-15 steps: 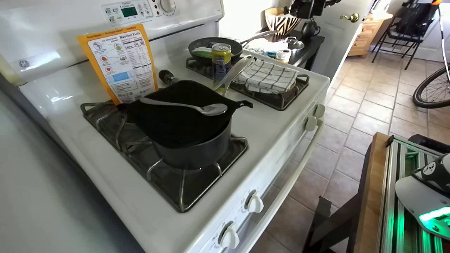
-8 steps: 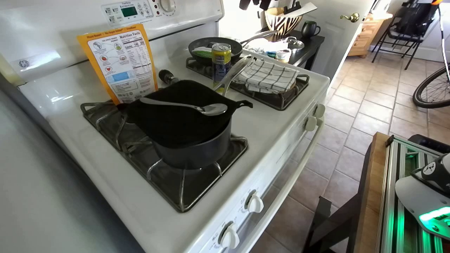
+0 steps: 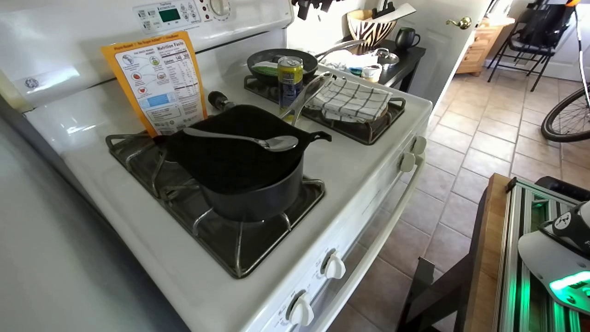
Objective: Pick up the white brush from the pan and place it onto the black oven mitts on the black pot
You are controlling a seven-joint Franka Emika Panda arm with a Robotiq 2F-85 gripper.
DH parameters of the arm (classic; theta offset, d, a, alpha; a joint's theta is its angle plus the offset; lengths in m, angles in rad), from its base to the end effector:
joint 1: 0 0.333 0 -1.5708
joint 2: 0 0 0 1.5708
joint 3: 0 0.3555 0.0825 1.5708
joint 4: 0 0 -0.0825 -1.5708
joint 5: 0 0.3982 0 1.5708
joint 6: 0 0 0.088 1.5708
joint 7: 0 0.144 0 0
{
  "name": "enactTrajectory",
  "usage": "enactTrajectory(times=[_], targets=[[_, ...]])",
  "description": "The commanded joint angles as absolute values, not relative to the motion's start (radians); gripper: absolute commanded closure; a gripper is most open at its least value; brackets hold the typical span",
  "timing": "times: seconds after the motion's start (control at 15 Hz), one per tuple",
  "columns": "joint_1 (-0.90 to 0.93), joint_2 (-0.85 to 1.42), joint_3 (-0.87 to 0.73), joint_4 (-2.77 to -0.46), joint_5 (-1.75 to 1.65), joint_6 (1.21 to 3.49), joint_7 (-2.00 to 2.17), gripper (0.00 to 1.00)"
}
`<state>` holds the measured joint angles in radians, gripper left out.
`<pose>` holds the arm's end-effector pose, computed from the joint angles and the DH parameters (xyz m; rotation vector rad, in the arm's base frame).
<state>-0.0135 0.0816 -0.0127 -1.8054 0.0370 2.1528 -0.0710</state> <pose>0.6379 -0.0138 0.5194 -3.0941 -0.0445 -0.4157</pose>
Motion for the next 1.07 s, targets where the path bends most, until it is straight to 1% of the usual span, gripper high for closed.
enactTrajectory(times=[0.0, 0.27, 0.6, 0.8, 1.0], targets=[[-0.025, 0.106, -0.021, -1.773, 0.028, 2.153, -0.071, 0.00], [-0.039, 0.160, -0.031, -1.711, 0.020, 2.152, -0.071, 0.00], [-0.014, 0.225, -0.010, -1.721, 0.038, 2.362, -0.005, 0.00], [-0.001, 0.272, 0.006, -1.698, 0.032, 2.319, -0.029, 0.00], [0.009, 0.314, 0.011, -1.694, 0.024, 2.361, -0.030, 0.00]])
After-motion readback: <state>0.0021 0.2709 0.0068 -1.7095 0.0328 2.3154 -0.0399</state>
